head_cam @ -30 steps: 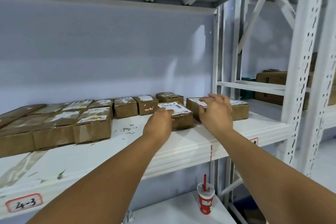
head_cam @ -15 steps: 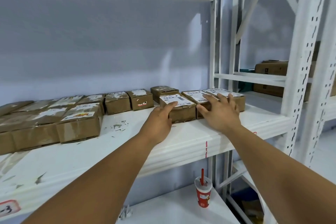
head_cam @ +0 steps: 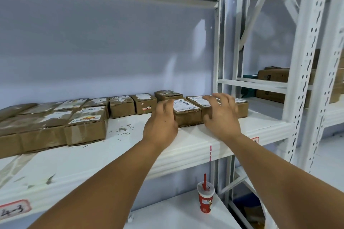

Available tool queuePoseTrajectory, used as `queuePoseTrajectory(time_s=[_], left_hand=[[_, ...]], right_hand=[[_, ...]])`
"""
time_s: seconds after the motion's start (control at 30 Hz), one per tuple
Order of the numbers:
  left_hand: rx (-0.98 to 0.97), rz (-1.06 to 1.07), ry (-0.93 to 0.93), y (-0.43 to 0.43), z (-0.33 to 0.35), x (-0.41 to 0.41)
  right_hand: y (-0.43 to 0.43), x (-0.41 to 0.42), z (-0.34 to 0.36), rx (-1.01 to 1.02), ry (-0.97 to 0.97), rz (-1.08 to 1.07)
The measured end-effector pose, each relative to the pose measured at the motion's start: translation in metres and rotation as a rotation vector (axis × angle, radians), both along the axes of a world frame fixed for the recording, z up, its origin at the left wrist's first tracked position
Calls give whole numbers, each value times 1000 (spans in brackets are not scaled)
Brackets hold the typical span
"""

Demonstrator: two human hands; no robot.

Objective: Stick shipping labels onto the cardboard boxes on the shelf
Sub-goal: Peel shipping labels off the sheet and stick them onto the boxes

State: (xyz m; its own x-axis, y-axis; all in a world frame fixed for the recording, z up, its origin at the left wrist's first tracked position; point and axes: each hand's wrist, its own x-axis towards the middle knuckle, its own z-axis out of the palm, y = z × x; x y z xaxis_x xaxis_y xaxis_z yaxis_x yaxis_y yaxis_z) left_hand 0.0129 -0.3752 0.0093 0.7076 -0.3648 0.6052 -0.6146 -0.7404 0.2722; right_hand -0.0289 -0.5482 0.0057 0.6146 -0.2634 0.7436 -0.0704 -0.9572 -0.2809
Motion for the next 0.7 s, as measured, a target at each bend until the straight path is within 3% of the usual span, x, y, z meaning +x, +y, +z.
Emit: queuePoseTrajectory(time_s=[0.1, 0.43, 0.7], left_hand=[[125, 94, -145, 15, 2, -5], [230, 358, -190, 144, 12, -20], [153, 532, -76, 285, 12, -34]], right_hand=[[28, -1, 2, -38, -150, 109], [173, 10, 24, -74, 106, 447], [289, 18, 22, -68, 130, 472]])
